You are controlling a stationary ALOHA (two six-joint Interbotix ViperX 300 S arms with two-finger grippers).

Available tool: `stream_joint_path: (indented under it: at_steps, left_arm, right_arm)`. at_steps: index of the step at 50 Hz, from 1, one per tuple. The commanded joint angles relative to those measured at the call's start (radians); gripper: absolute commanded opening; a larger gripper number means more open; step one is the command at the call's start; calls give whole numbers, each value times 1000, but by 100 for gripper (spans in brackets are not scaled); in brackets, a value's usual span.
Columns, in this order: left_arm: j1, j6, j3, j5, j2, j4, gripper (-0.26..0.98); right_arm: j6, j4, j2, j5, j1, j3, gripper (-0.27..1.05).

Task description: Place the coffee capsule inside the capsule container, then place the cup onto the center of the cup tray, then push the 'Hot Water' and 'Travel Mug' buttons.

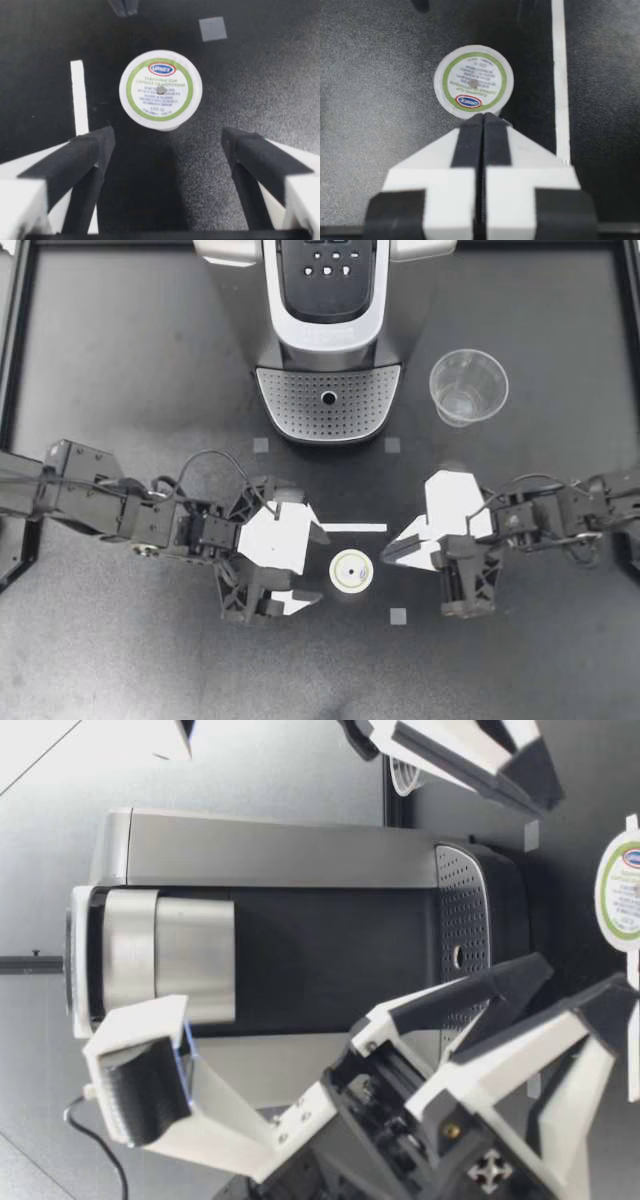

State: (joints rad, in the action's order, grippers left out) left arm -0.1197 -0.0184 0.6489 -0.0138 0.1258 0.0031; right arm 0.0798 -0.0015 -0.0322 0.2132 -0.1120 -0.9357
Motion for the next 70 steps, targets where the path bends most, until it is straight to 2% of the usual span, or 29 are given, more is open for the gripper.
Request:
stream_joint_path:
  at_steps: [1,15,70]
  left_arm:
    - [-2,0,-25,8,-6,2,83]
    - [25,2,-54,9,31,2,83]
    - [6,-3,-137,3,120,0,83]
  right_arm:
    - [-2,-2,2,3,-9,26,6]
    - [-5,-2,26,2,-9,40,6]
    - [-5,-3,81,-9,-9,71,6]
